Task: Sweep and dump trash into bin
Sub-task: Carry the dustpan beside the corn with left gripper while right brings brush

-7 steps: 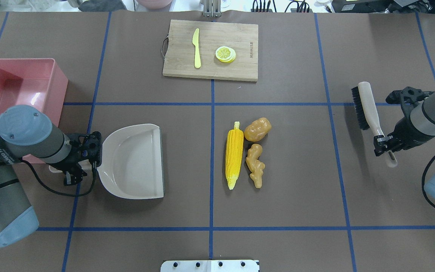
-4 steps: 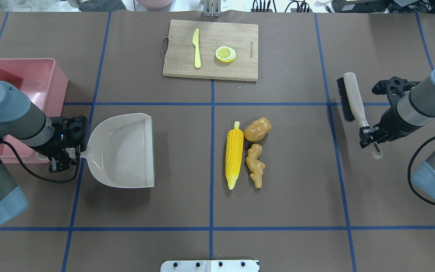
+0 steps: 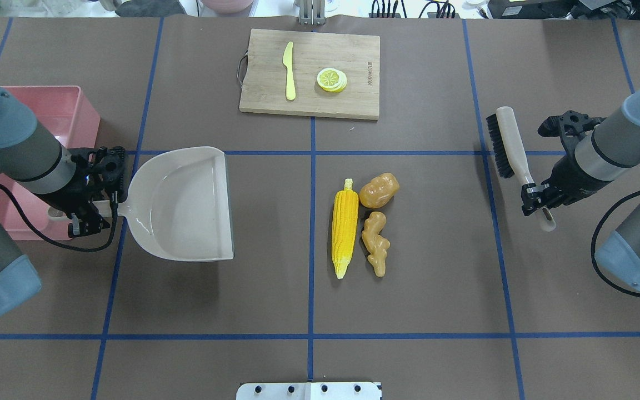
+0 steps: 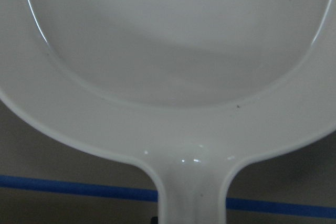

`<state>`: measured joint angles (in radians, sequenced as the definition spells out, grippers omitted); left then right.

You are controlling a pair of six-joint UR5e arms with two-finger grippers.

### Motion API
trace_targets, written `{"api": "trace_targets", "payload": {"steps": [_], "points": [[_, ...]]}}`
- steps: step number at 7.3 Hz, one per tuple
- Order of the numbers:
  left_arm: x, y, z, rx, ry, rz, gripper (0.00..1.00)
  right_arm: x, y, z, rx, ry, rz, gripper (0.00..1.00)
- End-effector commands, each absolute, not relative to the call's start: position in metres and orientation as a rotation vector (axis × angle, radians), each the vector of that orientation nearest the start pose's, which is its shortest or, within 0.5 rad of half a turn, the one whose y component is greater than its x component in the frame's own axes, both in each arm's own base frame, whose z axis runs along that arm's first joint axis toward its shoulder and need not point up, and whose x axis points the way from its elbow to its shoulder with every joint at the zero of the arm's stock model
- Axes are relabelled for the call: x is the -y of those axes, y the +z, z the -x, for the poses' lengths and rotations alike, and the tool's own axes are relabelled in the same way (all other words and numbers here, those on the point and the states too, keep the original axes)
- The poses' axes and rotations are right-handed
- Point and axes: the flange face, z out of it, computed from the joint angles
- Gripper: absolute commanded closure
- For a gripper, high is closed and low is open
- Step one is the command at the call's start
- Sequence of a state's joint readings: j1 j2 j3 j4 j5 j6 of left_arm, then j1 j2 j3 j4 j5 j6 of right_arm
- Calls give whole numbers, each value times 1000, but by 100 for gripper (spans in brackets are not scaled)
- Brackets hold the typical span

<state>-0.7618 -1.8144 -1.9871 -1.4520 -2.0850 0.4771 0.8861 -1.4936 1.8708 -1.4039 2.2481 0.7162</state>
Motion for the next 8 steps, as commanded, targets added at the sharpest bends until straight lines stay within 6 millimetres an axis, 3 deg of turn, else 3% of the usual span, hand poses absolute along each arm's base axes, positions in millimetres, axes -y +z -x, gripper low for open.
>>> {"api": "trace_targets", "payload": {"steps": [1, 2, 4, 6, 7, 8], "points": [[454, 295, -350, -597, 1356, -459, 100, 429, 452, 240, 863, -225, -27, 100], [460, 280, -358, -584, 1358, -468, 100, 425, 457, 237, 884, -216, 11, 100], [475, 264, -405, -574, 1387, -454, 100, 426, 465, 241, 906, -256, 34, 100], [452, 262, -444, -549, 1445, -458, 100, 432, 463, 239, 929, -249, 48, 100], [454, 255, -455, -554, 1448, -468, 100, 435, 459, 240, 953, -382, -49, 100], [449, 253, -464, -562, 1431, -452, 100, 452, 452, 241, 961, -441, -101, 100]]}}
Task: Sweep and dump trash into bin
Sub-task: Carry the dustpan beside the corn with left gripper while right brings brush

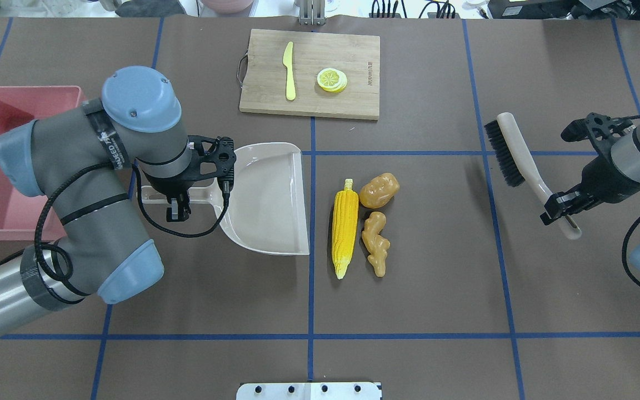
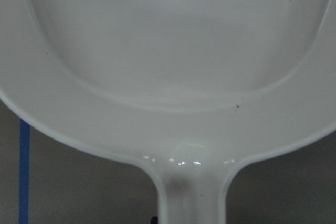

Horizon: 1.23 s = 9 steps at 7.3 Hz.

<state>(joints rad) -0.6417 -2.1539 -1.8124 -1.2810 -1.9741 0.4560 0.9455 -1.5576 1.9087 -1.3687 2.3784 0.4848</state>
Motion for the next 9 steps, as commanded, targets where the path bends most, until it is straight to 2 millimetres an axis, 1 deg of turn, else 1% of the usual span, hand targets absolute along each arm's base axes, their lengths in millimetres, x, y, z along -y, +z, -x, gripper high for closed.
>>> {"api": "trace_targets", "payload": {"steps": [1, 2, 3, 4, 6, 7, 8, 9], "points": [[444, 256, -474, -553, 1438, -444, 100, 449, 447, 242, 989, -340, -29, 100], [440, 257, -482, -538, 1448, -441, 100, 445, 431, 246, 1068, -190, 119, 100], [437, 257, -486, -539, 1454, -439, 100, 444, 410, 248, 1107, -114, 160, 100], [435, 260, -492, -540, 1455, -426, 100, 442, 404, 252, 1126, -33, 200, 100], [439, 263, -502, -534, 1452, -413, 100, 402, 399, 293, 1216, -102, 215, 100], [438, 263, -508, -535, 1458, -414, 100, 376, 392, 318, 1273, -100, 259, 100], [440, 261, -513, -534, 1459, -410, 100, 349, 399, 333, 1340, -112, 244, 100], [442, 259, -517, -533, 1459, -407, 100, 337, 419, 335, 1371, -104, 208, 100]]}}
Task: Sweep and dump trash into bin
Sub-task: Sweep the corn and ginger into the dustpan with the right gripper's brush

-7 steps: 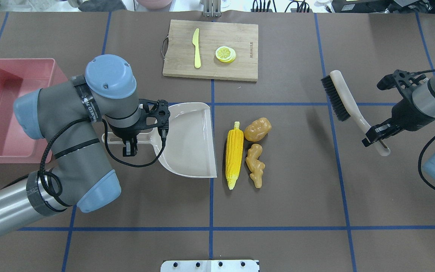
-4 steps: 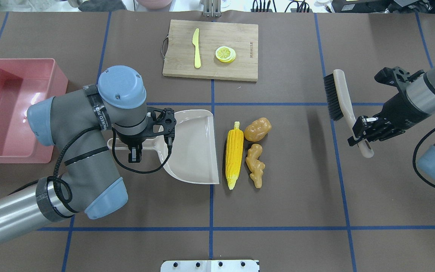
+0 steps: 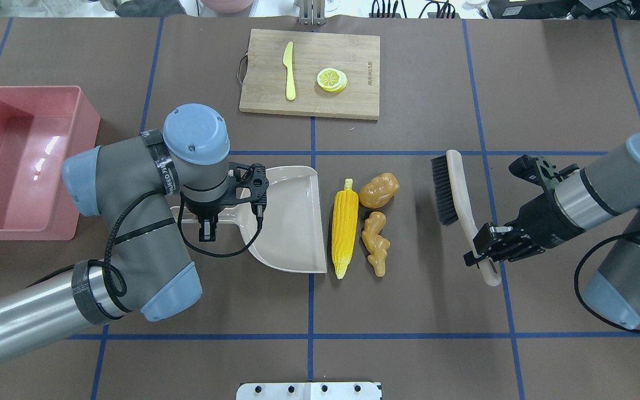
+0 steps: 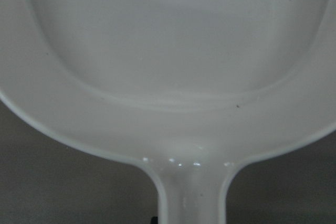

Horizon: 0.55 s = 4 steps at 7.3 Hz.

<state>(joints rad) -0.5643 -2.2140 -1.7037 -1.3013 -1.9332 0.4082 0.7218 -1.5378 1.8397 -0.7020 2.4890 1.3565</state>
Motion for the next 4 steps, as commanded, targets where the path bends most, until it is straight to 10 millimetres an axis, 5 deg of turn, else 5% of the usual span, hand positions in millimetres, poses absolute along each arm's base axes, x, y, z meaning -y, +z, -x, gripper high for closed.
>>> {"api": "trace_targets", "payload": {"steps": [1, 4], "points": [[441, 259, -518, -534, 1459, -406, 100, 340, 417, 340, 1375, -105, 201, 100], [438, 260, -520, -535, 1463, -403, 100, 379, 382, 385, 1382, -57, 88, 100]]}}
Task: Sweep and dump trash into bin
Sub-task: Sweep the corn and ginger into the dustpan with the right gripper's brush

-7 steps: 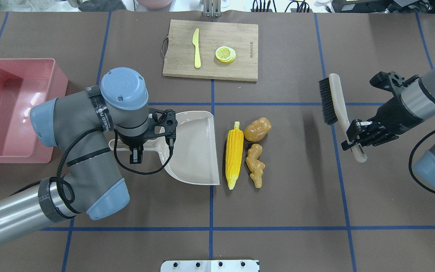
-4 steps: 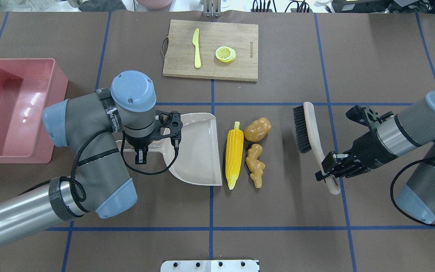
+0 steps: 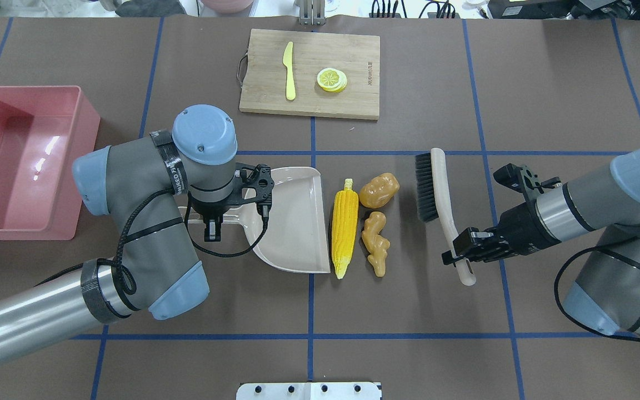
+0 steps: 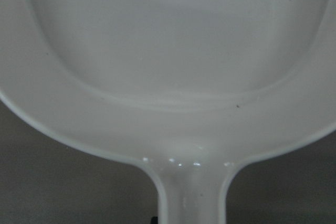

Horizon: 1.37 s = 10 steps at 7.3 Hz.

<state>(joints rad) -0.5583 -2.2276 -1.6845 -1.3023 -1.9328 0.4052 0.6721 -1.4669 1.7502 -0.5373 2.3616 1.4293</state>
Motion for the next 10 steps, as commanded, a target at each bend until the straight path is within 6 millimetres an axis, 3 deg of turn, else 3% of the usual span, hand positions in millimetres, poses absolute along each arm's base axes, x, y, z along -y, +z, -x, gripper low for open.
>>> {"api": "trace_targets", "payload": {"steps": [1, 3, 6, 10], "points": [[438, 260, -520, -535, 1463, -401, 100, 386, 370, 400, 1367, -52, 94, 100], [437, 260, -521, -535, 1459, -396, 100, 390, 384, 417, 1340, -51, 129, 100], [434, 265, -524, -535, 1457, -384, 100, 395, 392, 407, 1331, -34, 127, 100], [433, 267, -523, -536, 1451, -380, 100, 377, 402, 405, 1324, -54, 155, 100]]}}
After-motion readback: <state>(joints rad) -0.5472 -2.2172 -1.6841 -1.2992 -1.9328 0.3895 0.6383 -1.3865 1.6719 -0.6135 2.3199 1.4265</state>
